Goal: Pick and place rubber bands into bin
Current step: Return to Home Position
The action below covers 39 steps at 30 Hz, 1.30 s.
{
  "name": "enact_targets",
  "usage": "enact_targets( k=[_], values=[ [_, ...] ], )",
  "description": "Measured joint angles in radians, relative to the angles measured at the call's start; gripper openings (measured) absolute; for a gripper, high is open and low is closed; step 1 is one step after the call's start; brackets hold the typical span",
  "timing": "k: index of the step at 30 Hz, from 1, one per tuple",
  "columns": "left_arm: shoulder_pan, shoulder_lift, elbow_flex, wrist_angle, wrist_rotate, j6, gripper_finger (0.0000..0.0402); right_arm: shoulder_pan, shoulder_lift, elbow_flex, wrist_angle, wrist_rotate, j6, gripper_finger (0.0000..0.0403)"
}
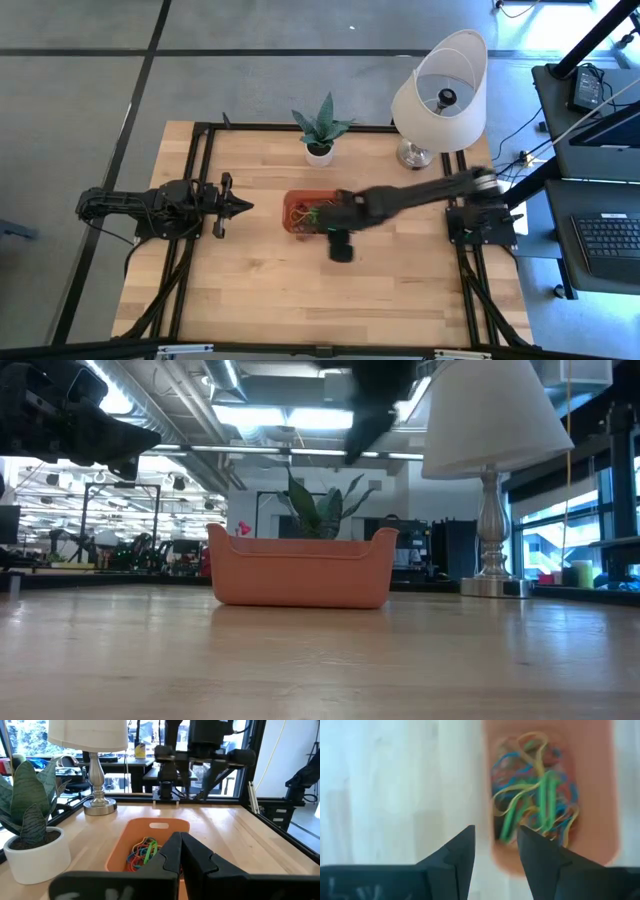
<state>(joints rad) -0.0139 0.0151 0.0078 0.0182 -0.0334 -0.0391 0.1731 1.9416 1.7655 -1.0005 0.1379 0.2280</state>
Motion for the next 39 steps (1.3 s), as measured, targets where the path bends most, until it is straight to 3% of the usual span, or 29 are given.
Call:
enact_targets(
  k=[7,12,16,22,27,32,39],
  values=[
    [0.0,0.0,0.0,0.0,0.0,0.0,0.0004,0.071,-0.506,-0.723,0.501,0.001,0.009,0.0138],
    [0.0,0.0,0.0,0.0,0.0,0.0,0.0004,0.087,-0.798,-1.028,0.599,0.001,0.062,0.0125],
    [0.0,0.0,0.0,0.0,0.0,0.0,0.0004,0.087,-0.96,-1.161,0.648,0.003,0.126,0.0121],
    [0.0,0.0,0.0,0.0,0.0,0.0,0.0004,0.094,-1.153,-1.352,0.815,0.002,-0.027,0.0114],
    [0.0,0.0,0.0,0.0,0.0,0.0,0.0004,0.094,-1.284,-1.506,1.008,0.003,-0.079,0.0076],
    [0.0,0.0,0.0,0.0,0.0,0.0,0.0004,0.091,-1.401,-1.58,1.092,0.002,-0.163,0.0009],
    [0.0,0.0,0.0,0.0,0.0,0.0,0.0004,0.065,-1.544,-1.632,1.11,0.0,-0.22,0.0006]
  ],
)
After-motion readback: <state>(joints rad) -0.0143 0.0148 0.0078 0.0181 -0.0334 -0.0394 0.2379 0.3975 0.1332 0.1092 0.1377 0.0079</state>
